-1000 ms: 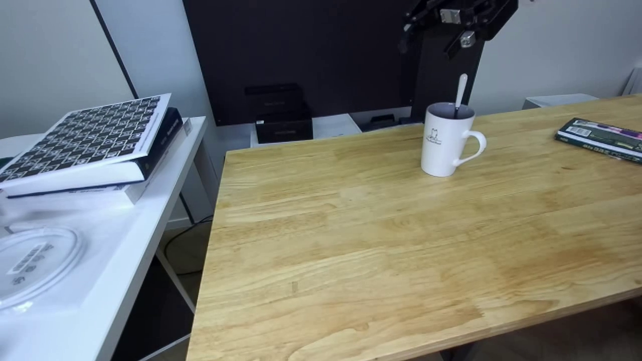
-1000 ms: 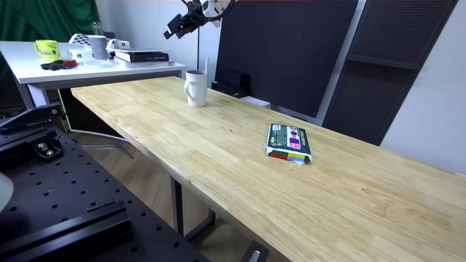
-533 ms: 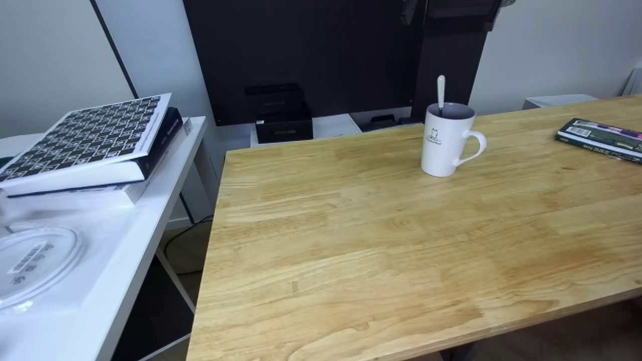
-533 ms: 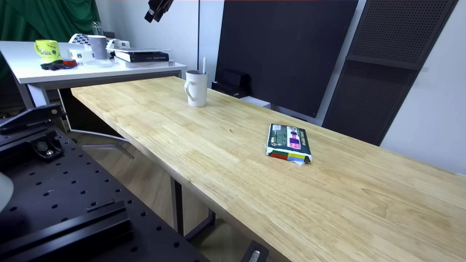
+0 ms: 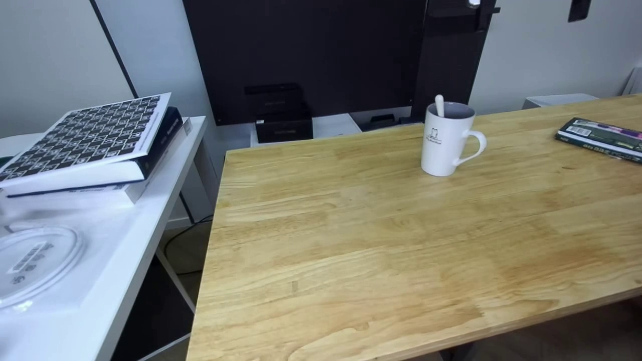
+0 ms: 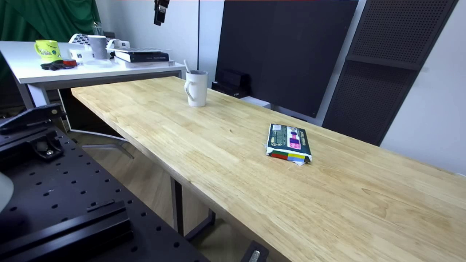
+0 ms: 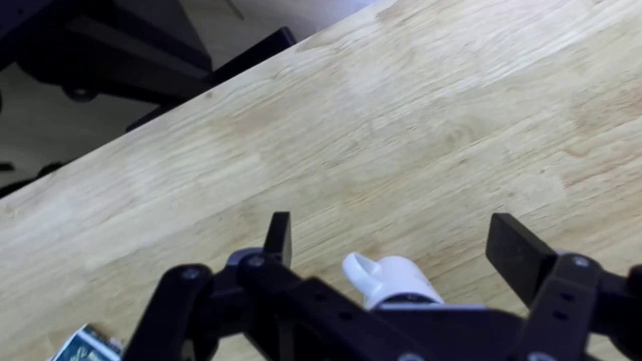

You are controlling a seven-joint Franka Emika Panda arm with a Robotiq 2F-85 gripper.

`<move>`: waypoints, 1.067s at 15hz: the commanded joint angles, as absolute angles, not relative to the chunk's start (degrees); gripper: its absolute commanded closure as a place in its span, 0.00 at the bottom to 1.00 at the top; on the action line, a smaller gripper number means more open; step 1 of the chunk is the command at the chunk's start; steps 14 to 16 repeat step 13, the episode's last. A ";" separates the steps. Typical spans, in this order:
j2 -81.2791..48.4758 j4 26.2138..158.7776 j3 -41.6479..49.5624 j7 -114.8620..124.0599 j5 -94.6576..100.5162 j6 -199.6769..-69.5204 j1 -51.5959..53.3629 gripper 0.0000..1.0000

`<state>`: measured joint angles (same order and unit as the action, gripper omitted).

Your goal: Put the spoon in the mug

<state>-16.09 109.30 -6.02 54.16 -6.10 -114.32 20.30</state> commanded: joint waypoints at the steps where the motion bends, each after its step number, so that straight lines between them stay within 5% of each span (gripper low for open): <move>1: -10.79 115.62 -6.43 50.81 3.97 -117.25 19.35 0.00; 9: -5.76 126.07 -9.13 26.22 -0.12 -137.65 14.70 0.00; 16: -7.59 124.39 -8.82 27.26 0.81 -136.78 14.97 0.00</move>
